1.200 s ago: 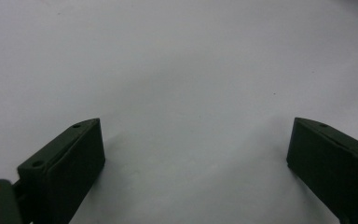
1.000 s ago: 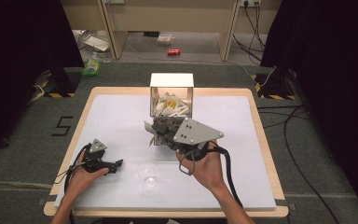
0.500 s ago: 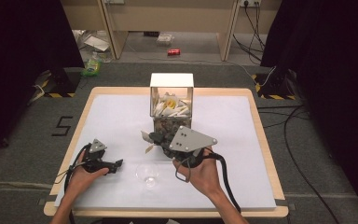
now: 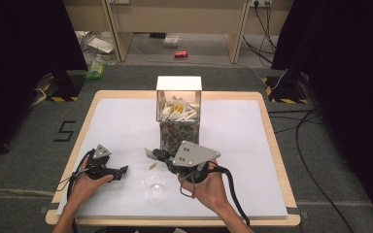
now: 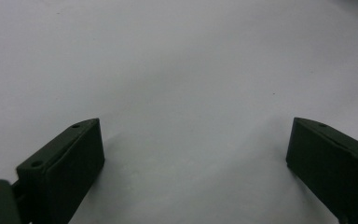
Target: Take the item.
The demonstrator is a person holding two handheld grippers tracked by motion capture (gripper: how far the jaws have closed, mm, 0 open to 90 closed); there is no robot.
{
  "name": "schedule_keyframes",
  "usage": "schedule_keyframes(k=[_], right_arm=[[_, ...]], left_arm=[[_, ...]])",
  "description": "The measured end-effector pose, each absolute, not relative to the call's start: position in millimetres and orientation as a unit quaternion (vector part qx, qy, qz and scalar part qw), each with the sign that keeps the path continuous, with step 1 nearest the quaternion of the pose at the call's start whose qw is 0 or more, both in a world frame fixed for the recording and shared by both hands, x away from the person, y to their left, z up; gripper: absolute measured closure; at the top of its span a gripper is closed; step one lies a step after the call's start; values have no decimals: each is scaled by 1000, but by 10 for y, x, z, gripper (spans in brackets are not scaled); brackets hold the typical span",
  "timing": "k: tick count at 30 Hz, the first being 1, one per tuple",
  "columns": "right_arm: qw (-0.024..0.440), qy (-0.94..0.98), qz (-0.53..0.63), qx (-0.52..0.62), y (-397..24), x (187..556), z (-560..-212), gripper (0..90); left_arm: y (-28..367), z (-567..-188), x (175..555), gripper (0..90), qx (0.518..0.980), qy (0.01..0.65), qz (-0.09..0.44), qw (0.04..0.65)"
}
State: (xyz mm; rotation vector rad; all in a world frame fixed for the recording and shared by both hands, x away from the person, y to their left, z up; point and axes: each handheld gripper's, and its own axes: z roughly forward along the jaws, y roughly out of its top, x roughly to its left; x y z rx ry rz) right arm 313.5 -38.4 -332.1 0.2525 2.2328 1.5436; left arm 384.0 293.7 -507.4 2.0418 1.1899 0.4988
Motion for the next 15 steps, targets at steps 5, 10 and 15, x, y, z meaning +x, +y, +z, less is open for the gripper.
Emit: schedule_keyframes(k=[5,10,15], right_arm=[[192,809,548,90,-371,3117,-3431,899],[179,817,540,90,-367,3081,-3543,899],[170,823,534,95,-376,3078,-3651,898]], left_arm=[[2939,-5072,3840,33,791,460,193,354],[2939,-5072,3840,33,791,460,193,354],[2939,-5072,3840,33,791,460,193,354]])
